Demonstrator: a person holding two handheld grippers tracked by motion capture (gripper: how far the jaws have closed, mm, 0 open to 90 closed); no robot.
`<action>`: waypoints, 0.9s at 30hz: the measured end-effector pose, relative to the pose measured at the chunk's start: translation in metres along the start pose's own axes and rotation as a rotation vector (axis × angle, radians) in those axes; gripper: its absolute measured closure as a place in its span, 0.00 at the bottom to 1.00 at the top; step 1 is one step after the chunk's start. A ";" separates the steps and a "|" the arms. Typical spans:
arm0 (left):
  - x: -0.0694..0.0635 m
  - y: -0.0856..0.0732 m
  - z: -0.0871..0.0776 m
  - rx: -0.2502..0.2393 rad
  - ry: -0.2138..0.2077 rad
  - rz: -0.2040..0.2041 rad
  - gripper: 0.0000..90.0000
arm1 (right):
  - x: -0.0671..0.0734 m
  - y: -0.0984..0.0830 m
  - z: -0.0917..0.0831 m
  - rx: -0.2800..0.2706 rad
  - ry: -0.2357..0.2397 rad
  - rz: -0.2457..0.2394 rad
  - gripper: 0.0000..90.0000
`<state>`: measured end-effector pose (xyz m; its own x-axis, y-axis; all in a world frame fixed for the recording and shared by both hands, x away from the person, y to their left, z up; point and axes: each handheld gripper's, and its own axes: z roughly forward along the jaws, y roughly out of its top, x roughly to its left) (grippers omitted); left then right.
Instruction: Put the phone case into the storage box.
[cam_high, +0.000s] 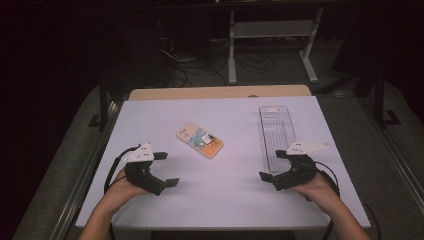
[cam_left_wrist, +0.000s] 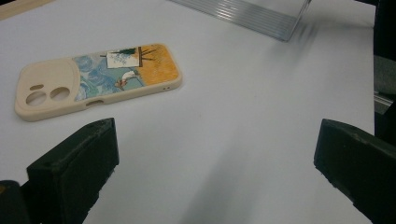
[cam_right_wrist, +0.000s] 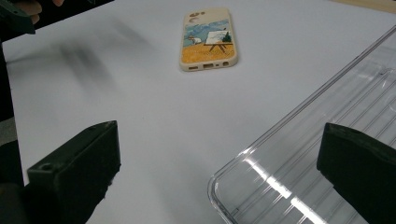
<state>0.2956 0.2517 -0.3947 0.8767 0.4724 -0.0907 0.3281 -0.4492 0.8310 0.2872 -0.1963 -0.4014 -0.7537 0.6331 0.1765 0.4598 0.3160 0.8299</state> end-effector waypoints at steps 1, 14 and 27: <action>0.000 0.000 0.000 0.004 0.000 0.002 0.00 | 0.000 0.000 0.000 -0.002 0.000 0.000 0.00; 0.002 0.001 0.008 0.027 -0.001 -0.009 0.00 | 0.000 0.000 0.000 -0.006 0.001 0.001 0.00; 0.006 0.010 0.016 0.015 -0.006 -0.005 0.00 | -0.001 0.000 -0.001 -0.003 0.004 0.010 0.00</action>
<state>0.3096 0.2384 -0.3960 0.8770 0.4703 -0.0985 0.3379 -0.4577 0.8224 0.2871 -0.1972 -0.4015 -0.7508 0.6336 0.1867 0.4657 0.3074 0.8298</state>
